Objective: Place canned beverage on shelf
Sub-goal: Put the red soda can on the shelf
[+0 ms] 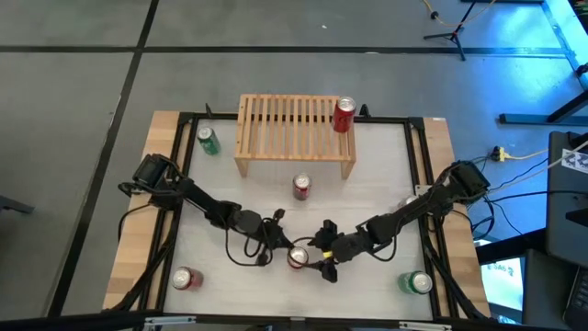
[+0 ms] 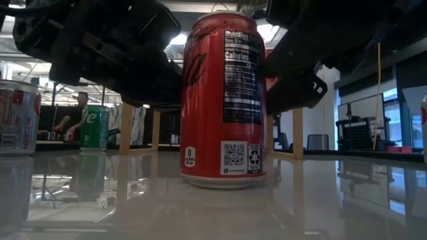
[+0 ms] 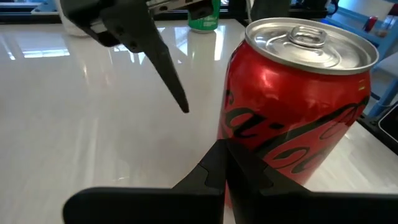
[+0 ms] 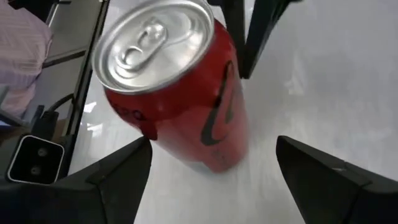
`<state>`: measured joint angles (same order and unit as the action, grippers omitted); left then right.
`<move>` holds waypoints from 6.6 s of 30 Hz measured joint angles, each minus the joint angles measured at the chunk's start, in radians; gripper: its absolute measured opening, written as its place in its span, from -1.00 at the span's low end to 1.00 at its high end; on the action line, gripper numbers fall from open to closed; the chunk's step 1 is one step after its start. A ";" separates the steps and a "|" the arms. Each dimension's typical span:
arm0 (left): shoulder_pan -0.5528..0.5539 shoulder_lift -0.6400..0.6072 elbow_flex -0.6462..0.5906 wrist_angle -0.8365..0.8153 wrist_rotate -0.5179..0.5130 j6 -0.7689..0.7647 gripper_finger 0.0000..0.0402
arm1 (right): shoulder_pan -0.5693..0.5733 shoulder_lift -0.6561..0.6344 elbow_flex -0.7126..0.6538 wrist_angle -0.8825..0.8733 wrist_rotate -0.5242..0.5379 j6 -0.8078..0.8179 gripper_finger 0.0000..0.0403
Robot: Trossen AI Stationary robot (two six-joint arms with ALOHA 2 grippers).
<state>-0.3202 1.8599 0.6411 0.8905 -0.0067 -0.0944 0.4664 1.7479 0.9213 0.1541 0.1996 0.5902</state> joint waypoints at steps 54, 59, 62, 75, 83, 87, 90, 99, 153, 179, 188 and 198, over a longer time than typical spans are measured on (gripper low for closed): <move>-0.038 -0.100 0.000 -0.143 0.016 -0.030 -0.98 | 0.099 0.012 -0.001 -0.006 0.244 -0.019 0.66; -0.047 -0.100 0.000 -0.144 0.027 -0.030 -0.98 | 0.094 -0.027 -0.001 -0.080 0.289 -0.015 0.66; -0.046 -0.100 0.000 -0.145 0.025 -0.030 -0.98 | 0.093 -0.061 -0.001 -0.132 0.331 0.009 0.66; -0.042 -0.100 0.000 -0.183 -0.119 -0.027 -0.98 | 0.154 -0.104 0.001 -0.174 0.224 0.056 0.66; -0.041 -0.100 0.000 -0.183 -0.238 -0.027 -0.98 | 0.147 0.009 0.000 -0.042 0.255 0.004 0.66; -0.043 -0.100 0.000 -0.158 -0.145 -0.026 -0.98 | 0.125 0.018 0.000 -0.032 0.286 0.005 0.66; -0.045 -0.100 0.000 -0.159 -0.113 -0.026 -0.98 | 0.106 0.016 0.000 -0.043 0.300 0.001 0.66; -0.055 -0.100 0.000 -0.159 -0.093 -0.026 -0.98 | 0.074 -0.010 0.000 -0.151 0.307 0.005 0.66; -0.051 -0.100 0.000 -0.209 -0.171 -0.026 -0.98 | 0.185 0.028 0.044 -0.234 0.411 0.055 0.66; -0.028 -0.099 0.000 -0.153 -0.202 -0.030 -0.98 | 0.136 0.238 0.043 0.263 0.772 -0.104 0.66; -0.028 -0.099 0.000 -0.140 -0.186 -0.027 -0.98 | 0.093 0.238 0.043 0.261 0.746 -0.143 0.66; -0.028 -0.099 0.000 -0.184 -0.188 -0.027 -0.98 | 0.056 0.236 0.046 0.247 0.706 -0.154 0.38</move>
<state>-0.3481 1.7607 0.6411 0.7066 -0.1951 -0.1211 0.5220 1.9839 0.9668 0.4010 0.9059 0.4362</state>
